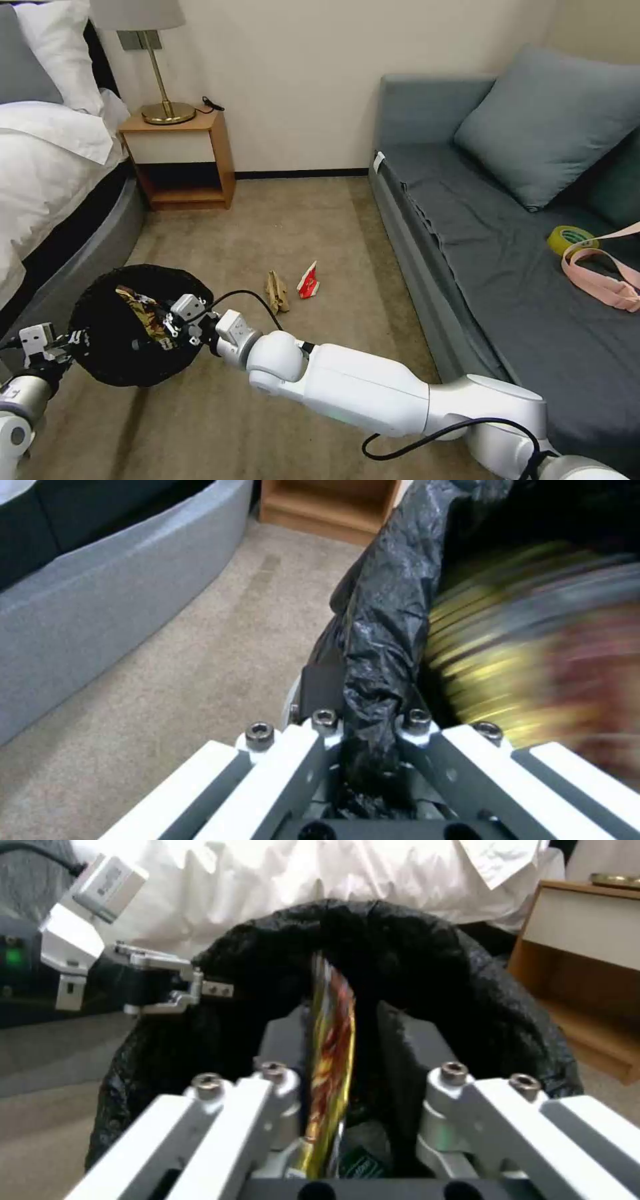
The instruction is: Pick up the trash bin, then pick up the garbage on the floor and place it into the trash bin.
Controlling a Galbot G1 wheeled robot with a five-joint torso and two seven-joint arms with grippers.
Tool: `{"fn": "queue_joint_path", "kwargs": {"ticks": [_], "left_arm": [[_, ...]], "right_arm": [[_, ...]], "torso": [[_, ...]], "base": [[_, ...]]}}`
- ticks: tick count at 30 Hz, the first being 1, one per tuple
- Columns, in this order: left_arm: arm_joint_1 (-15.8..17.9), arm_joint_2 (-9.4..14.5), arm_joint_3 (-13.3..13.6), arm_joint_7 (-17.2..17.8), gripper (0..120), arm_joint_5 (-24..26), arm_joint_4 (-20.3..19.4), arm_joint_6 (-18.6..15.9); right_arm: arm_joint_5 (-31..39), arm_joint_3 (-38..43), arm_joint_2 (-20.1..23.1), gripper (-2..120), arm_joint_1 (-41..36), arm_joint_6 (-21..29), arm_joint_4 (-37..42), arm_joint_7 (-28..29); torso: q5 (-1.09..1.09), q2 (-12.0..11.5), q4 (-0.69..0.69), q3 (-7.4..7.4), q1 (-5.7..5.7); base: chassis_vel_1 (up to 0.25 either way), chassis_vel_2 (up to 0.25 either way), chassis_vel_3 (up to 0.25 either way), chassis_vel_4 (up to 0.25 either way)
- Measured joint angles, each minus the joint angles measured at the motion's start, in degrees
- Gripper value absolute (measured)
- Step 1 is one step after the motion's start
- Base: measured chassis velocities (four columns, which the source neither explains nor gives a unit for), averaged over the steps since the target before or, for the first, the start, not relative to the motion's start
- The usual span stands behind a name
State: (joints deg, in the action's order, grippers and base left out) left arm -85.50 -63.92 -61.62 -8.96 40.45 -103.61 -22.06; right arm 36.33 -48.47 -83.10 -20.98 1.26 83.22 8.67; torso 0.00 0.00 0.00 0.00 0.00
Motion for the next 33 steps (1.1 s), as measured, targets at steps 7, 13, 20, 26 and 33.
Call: {"fn": "queue_joint_path", "kwargs": {"ticks": [7, 13, 20, 26, 33], "left_arm": [[0.14, 0.17, 0.03, -0.21, 1, 0.22, 0.23, 0.1], [0.14, 0.81, -0.01, -0.48, 1, 0.55, 0.72, 0.47], [0.06, 1.06, -0.6, -0.42, 1, 0.66, 0.43, 0.55], [0.63, 2.69, -0.49, 0.13, 1, 0.8, 0.03, 0.06], [1.19, 3.72, -0.41, 0.94, 1, 0.97, -0.7, -0.56]], "right_arm": [[-2.81, 1.1, 2.18, 57, 1.9, 0.3, 1.57, 0.95], [-5.41, 7.04, 8.77, 79, 4.9, 1.41, 8.46, 2.91], [-4.98, 15.65, 21.17, 99, 4.76, 4.36, 16.89, 5.73], [-3.89, 27.25, 31.23, 100, -4.99, 9.12, 25.86, 7.96], [-5.06, 44.72, 37.06, 100, -22.53, 12.0, 36.4, 8.89]], "torso": [[0.0, 0.0, 0.01, 0.0, 0.0], [0.03, 0.0, 0.01, 0.0, 0.0], [0.02, 0.0, -0.01, 0.0, 0.0], [0.03, 0.0, -0.01, 0.0, 0.0], [0.02, 0.0, -0.01, 0.0, 0.0]], "base": [[0.0, 0.0, 0.0, 0.0], [0.0, 0.0, 0.0, 0.0], [0.0, 0.0, 0.0, 0.0], [0.0, 0.0, 0.0, 0.0], [0.0, 0.0, 0.0, 0.0]]}}
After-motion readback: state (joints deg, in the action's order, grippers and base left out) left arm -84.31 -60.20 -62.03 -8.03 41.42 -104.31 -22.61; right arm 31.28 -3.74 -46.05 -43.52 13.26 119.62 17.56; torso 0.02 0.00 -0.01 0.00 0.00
